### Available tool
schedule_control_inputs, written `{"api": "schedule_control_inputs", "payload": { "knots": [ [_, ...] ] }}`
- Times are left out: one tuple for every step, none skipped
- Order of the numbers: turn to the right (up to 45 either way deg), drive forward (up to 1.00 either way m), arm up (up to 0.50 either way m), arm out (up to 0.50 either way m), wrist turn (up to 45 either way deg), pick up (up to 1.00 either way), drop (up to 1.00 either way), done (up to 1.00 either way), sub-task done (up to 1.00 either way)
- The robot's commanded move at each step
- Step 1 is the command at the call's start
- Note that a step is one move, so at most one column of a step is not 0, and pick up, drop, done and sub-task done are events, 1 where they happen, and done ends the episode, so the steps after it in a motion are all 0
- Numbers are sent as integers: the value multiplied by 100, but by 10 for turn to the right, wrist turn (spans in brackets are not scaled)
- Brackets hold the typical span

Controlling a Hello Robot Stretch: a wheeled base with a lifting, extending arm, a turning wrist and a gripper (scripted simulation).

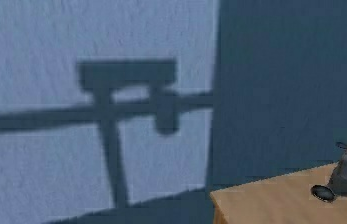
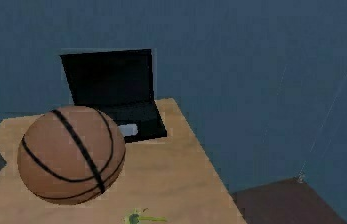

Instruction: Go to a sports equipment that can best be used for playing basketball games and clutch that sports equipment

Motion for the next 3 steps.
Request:
{"api": "schedule_control_inputs", "payload": {
  "knots": [
    [0, 15, 0, 0, 0, 0, 0, 0, 0],
    [0, 0, 50, 0, 0, 0, 0, 0, 0],
    [0, 0, 38, 0, 0, 0, 0, 0, 0]
  ]
}}
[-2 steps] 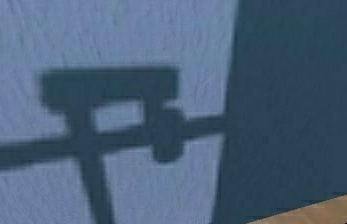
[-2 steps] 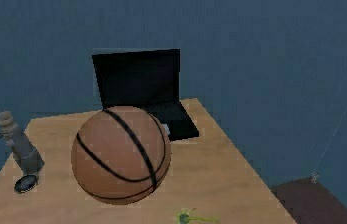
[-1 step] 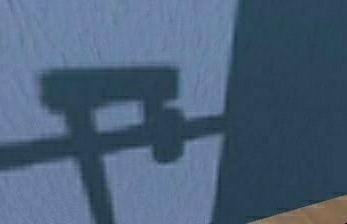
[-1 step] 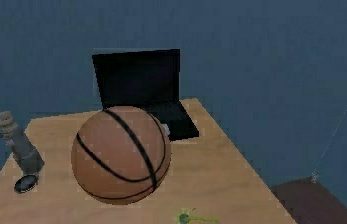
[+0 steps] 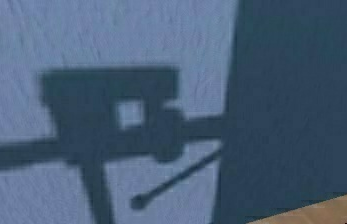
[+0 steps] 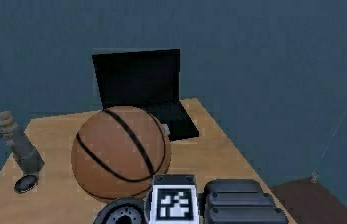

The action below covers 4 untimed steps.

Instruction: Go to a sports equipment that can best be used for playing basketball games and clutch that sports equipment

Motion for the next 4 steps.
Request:
{"api": "schedule_control_inputs", "payload": {
  "knots": [
    [0, 0, 0, 0, 450, 0, 0, 0, 0],
    [0, 0, 0, 0, 450, 0, 0, 0, 0],
    [0, 0, 0, 0, 450, 0, 0, 0, 0],
    [0, 0, 0, 0, 300, 0, 0, 0, 0]
  ]
}}
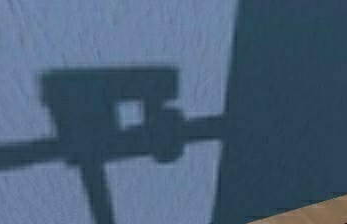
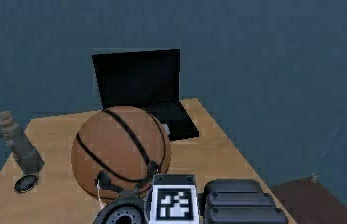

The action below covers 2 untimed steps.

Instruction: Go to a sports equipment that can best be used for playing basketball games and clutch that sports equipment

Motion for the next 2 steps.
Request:
{"api": "schedule_control_inputs", "payload": {
  "knots": [
    [0, 0, 0, 0, 0, 100, 0, 0, 0],
    [0, 0, 0, 0, 0, 0, 0, 100, 0]
  ]
}}
